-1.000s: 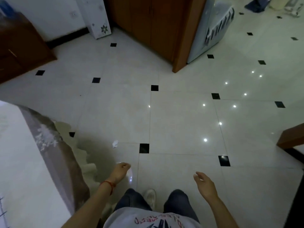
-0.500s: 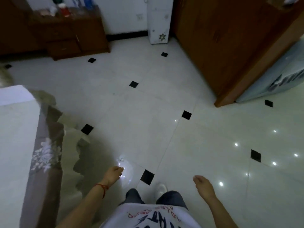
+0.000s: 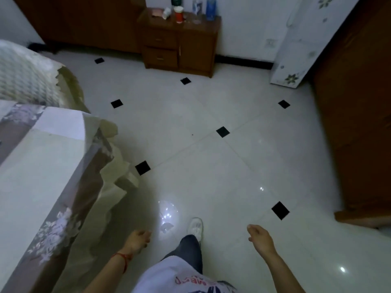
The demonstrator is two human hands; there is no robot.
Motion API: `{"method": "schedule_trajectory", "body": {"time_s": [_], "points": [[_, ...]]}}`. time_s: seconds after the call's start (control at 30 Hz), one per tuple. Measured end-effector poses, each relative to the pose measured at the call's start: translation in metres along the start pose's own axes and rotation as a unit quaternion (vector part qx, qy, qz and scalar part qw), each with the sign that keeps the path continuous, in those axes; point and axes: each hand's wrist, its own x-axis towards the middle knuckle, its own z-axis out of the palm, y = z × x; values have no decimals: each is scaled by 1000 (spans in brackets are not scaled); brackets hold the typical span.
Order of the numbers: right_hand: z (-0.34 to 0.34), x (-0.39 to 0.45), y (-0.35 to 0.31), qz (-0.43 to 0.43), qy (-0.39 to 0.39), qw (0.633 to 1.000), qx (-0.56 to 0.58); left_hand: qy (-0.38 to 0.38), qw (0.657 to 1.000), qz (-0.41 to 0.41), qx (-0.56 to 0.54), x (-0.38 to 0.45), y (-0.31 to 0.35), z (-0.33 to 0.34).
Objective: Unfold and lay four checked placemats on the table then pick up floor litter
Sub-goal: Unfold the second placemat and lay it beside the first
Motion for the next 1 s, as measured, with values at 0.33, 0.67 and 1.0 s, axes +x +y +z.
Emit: {"method": "schedule_trajectory", "body": {"time_s": [0.33,0.67,1.0], "points": [[-36,117,-136,-14,-29,998,-57,43,994,84,-53,87,218,-44],[-34,242,-299,-94,-152,966,-187,149,967,21,-205,119,270,-66],[59,282,-471,-229,-283,876,-315,266,866,-128,-403,79,213,-31]]}}
